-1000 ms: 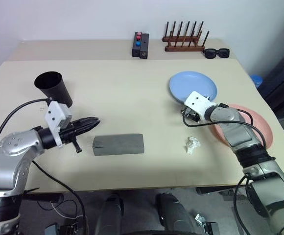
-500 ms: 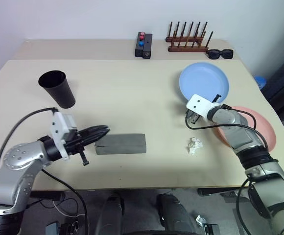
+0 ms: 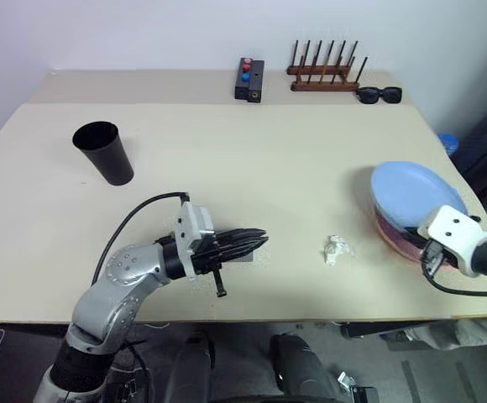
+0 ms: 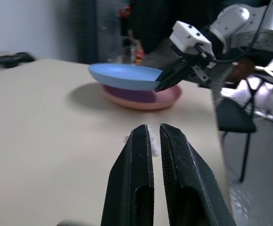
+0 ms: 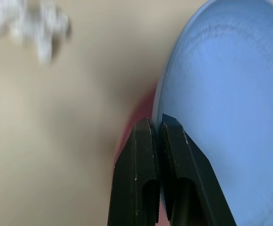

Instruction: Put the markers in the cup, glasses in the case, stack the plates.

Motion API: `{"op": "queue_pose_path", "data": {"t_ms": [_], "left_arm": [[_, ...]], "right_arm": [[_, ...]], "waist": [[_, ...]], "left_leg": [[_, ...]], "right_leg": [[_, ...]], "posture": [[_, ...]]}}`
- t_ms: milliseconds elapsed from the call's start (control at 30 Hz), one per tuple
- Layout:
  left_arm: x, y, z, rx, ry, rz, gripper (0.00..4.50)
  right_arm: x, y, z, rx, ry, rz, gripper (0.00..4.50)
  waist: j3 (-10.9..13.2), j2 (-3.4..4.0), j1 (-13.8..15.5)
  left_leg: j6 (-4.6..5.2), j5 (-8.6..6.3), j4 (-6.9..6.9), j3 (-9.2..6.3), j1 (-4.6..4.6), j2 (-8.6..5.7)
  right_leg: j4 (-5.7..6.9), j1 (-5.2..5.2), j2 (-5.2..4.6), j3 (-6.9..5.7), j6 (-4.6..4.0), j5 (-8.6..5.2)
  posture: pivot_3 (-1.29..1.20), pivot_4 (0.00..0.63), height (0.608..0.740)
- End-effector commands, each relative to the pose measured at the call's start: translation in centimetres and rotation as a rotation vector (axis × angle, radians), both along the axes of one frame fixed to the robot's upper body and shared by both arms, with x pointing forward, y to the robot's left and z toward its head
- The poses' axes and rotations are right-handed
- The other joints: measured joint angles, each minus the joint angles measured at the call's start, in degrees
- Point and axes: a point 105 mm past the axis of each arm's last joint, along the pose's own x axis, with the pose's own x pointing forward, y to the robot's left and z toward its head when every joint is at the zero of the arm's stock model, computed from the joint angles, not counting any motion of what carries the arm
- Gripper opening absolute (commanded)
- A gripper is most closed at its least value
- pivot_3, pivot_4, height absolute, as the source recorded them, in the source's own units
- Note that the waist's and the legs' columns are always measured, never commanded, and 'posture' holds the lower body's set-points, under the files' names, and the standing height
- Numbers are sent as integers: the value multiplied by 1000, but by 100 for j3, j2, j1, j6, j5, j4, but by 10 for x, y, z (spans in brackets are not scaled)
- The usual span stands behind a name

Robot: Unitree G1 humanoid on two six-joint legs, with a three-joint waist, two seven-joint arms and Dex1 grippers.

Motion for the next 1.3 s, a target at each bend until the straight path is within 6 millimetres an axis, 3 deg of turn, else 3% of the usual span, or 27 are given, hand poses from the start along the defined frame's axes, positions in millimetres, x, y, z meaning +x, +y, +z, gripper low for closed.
{"op": "queue_pose_path", "data": {"t_ms": [33, 100, 200, 333, 500, 633, 867, 967, 1067, 1200, 1300], "left_arm": [[-3, -6, 7, -1, -51, -39, 314], [1, -3, 8, 4, -59, -29, 314], [6, 1, 8, 12, -68, -3, 314], [7, 5, 3, 18, -65, 25, 314], [4, 5, -2, 17, -66, 58, 314], [0, 4, -2, 16, -68, 71, 314], [0, 6, 0, 22, -71, 90, 314], [1, 7, 1, 26, -74, 94, 314], [1, 8, 2, 30, -72, 97, 314], [1, 9, 1, 35, -70, 98, 314], [2, 10, 1, 37, -70, 99, 314]], "right_arm": [[-4, 0, 12, -34, -19, -5, 307], [-3, 4, 14, -30, -30, 5, 1012], [3, 17, 22, 19, -68, 42, 2415], [4, 49, 23, 154, -50, 133, 2415], [9, 87, 3, 288, -5, 186, 2415], [12, 95, -20, 298, 44, 161, 2415], [15, 96, -39, 306, 102, 120, 2415], [18, 96, -39, 324, 106, 114, 1609], [18, 95, -36, 313, 97, 120, 69], [21, 92, -17, 312, 28, 129, 69], [34, 72, 13, 294, -78, 71, 69]], "waist": [[-1, 2, -6], [-2, 3, -3], [-2, 3, 10], [-2, 3, 40], [-1, -1, 60], [-1, -1, 70], [-1, -1, 61], [-1, -1, 61], [-1, -1, 59], [-1, -1, 64], [-1, 0, 61]], "left_leg": [[0, 0, 0, 0, 0, 0], [0, 0, 0, 0, -1, 0], [0, 0, 4, 0, -4, -1], [0, -1, 3, -1, -6, -1], [2, -2, 0, -2, -8, -1], [2, -2, 4, -1, -11, -3], [2, -3, 3, -1, -10, -3], [2, -3, 3, -1, -10, -3], [2, -3, 3, -1, -10, -3], [2, -3, 3, -1, -11, -3], [2, -3, 4, -1, -11, -3]], "right_leg": [[0, 0, 0, 0, 0, 0], [0, -1, -1, 0, 2, -2], [-2, -1, -2, -1, 4, -3], [-3, -1, -1, -1, 2, -2], [-6, 0, -2, -2, -1, 0], [-7, -1, -5, -1, -2, 0], [-7, -2, -5, -2, -3, 0], [-7, -2, -6, -2, -3, 0], [-7, -2, -5, -2, -2, 0], [-8, -3, -5, -2, -2, -1], [-7, -3, -6, -2, -2, -1]], "posture": [[0, 150, 740], [0, 150, 740], [0, 150, 740], [0, 150, 740], [0, 150, 740], [0, 150, 740], [0, 150, 740], [0, 150, 740], [0, 150, 740], [0, 150, 740], [0, 150, 740]]}}
